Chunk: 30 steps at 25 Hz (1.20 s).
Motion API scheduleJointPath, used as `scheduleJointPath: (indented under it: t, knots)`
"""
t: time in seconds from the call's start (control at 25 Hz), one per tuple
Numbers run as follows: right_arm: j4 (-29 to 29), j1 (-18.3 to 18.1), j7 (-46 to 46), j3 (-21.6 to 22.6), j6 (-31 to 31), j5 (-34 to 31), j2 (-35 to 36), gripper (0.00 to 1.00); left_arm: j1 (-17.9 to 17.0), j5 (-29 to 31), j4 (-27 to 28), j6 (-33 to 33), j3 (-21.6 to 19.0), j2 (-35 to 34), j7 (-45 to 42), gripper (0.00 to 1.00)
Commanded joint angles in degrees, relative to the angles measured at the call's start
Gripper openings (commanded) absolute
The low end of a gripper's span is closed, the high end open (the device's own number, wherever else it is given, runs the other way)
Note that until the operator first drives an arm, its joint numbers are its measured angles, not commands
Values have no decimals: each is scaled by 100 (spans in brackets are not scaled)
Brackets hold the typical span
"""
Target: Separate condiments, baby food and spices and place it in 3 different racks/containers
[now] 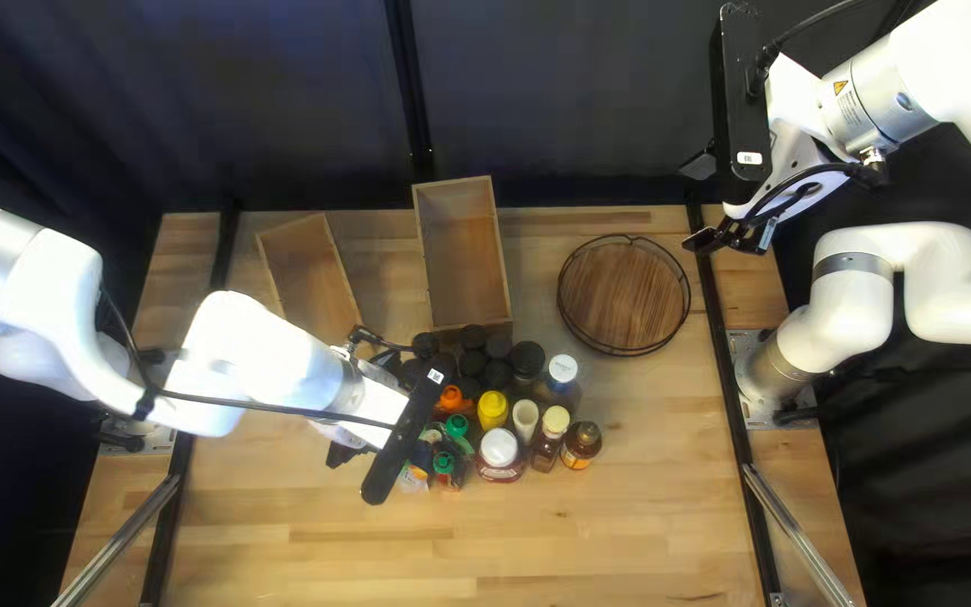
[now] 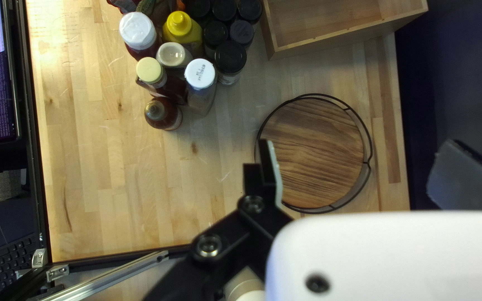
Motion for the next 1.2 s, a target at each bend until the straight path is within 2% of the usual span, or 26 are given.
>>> scheduleJointPath:
  t: [0.04,0.24,0.32,0.52,0.64,0.84,0.96,1.2]
  knots:
    - [0,0,0,0,0,0,0,100,26,9,-37,-110,22,89,-21,0]
    - [0,0,0,0,0,0,0,100,51,14,-12,-152,48,159,5,0]
    - [0,0,0,0,0,0,0,100,32,-73,51,27,49,27,61,0]
    - [0,0,0,0,0,0,0,100,-102,-447,472,1212,90,-740,282,0]
    - [0,0,0,0,0,0,0,100,-148,-638,608,1941,256,-1266,587,0]
    - [0,0,0,0,0,0,0,100,-158,-821,316,2786,809,-2208,1454,0]
    - [0,0,0,0,0,0,0,100,-52,-706,-186,3132,1370,-2975,2217,0]
    - [0,0,0,0,0,0,0,100,352,-82,-882,3087,2056,-3697,3026,0]
